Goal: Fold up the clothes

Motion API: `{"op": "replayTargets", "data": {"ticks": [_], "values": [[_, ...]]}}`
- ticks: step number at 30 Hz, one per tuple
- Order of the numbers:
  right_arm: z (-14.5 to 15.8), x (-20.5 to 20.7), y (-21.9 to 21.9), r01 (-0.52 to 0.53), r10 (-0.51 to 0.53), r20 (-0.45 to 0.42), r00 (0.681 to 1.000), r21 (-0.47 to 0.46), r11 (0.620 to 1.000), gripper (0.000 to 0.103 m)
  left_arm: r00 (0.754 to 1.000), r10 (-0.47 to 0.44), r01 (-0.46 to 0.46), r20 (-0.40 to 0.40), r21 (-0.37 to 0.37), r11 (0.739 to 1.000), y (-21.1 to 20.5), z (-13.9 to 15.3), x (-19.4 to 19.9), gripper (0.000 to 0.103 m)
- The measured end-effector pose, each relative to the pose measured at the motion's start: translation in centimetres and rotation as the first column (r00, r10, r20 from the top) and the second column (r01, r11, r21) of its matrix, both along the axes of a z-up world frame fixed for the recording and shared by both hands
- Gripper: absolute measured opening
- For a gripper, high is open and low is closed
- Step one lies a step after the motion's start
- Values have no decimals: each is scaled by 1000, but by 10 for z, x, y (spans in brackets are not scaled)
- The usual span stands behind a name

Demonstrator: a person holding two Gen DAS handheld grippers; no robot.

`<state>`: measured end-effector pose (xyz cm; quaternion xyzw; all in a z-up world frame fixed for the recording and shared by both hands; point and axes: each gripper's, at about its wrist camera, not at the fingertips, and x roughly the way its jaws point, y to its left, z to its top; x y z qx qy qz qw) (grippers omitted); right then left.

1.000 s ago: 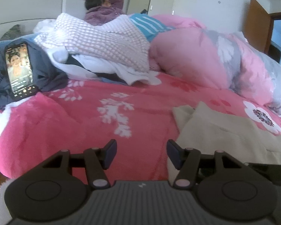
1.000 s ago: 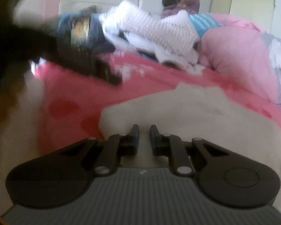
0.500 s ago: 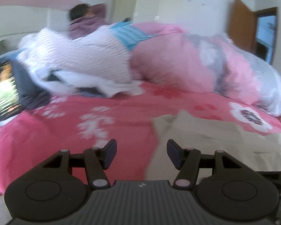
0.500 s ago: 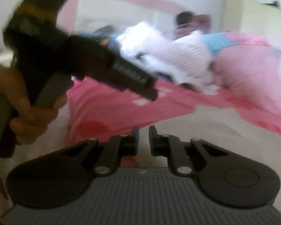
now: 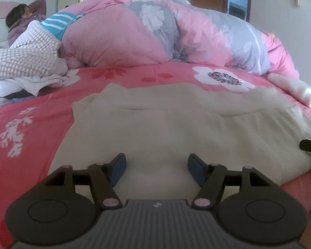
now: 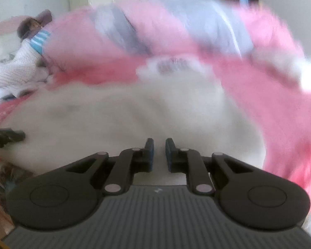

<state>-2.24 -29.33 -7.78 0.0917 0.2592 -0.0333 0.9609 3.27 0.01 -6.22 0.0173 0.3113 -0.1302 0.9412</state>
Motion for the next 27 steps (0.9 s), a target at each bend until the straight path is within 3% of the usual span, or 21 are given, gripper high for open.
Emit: {"op": "replayTargets", "data": {"ticks": [2, 6, 9, 12, 16, 18, 23, 27], "values": [[3, 1, -6, 3, -3, 11, 1000, 41, 999, 11, 1000, 1, -1, -6, -8, 1000, 2, 0, 0, 68], [25, -23, -20, 79, -79, 49, 996, 11, 997, 11, 1000, 1, -1, -6, -11, 1000, 3, 1, -1, 68], [10, -22, -54, 207, -205, -51, 977, 51, 977, 11, 1000, 0, -1, -7, -14, 1000, 3, 0, 0, 68], [5, -27, -71, 227, -221, -56, 974, 156, 961, 11, 1000, 0, 0, -13, -19, 1000, 5, 1, 1, 68], [9, -31, -78, 287, -283, -54, 958, 101, 953, 13, 1000, 2, -3, -13, -15, 1000, 3, 1, 0, 68], [0, -28, -87, 316, -305, -111, 946, 102, 943, 15, 1000, 2, -2, -16, -12, 1000, 3, 2, 0, 69], [30, -36, -75, 292, -298, 36, 954, 128, 948, 21, 1000, 6, -6, -28, -9, 1000, 3, 2, 0, 69], [56, -12, -37, 122, -128, 127, 984, 50, 991, 41, 999, 13, -13, -39, 3, 1000, 1, 4, 1, 70]]}}
